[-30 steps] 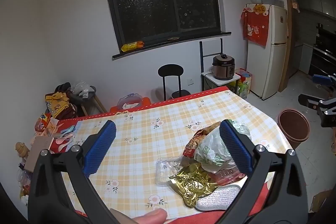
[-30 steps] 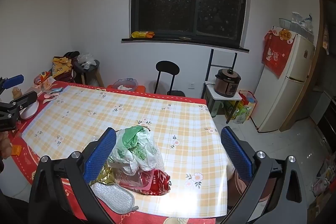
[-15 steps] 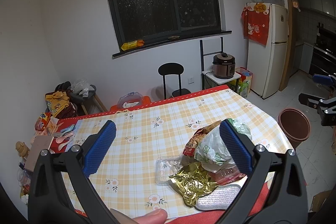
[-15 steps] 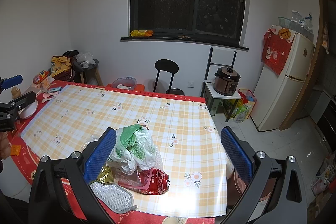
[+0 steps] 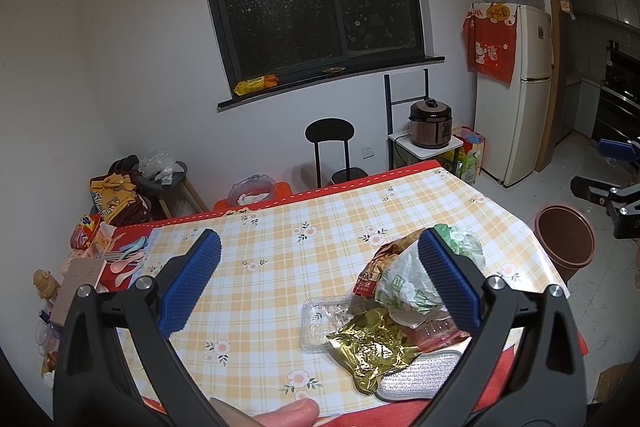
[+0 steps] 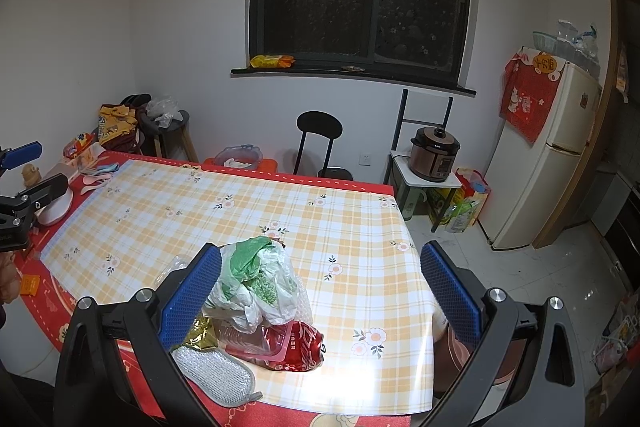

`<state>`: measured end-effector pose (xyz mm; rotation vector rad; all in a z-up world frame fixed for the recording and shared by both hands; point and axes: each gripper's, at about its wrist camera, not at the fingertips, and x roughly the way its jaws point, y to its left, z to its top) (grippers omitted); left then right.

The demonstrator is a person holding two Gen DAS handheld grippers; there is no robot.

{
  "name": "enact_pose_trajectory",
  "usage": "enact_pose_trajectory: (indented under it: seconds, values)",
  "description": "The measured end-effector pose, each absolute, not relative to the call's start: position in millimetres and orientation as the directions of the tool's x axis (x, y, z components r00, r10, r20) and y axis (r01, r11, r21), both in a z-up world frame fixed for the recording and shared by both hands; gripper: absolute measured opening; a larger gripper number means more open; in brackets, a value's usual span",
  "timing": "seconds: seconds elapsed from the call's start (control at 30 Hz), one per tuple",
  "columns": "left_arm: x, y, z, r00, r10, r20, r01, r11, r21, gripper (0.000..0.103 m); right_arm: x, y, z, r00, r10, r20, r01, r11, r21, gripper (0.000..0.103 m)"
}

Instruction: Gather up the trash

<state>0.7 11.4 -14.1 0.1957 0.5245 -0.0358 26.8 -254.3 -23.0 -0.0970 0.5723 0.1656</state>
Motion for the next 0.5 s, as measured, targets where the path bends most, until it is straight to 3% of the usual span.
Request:
enact_pose_trajectory:
  seconds: [0.5]
  values:
    - [1.3, 10.9, -12.3, 0.865, 0.016, -0.502, 0.085, 0.980, 0.178, 0.097, 27.4, -252.9, -22.6, 0.826, 0.127, -0.549, -0.182, 0.982, -0.046, 0.098]
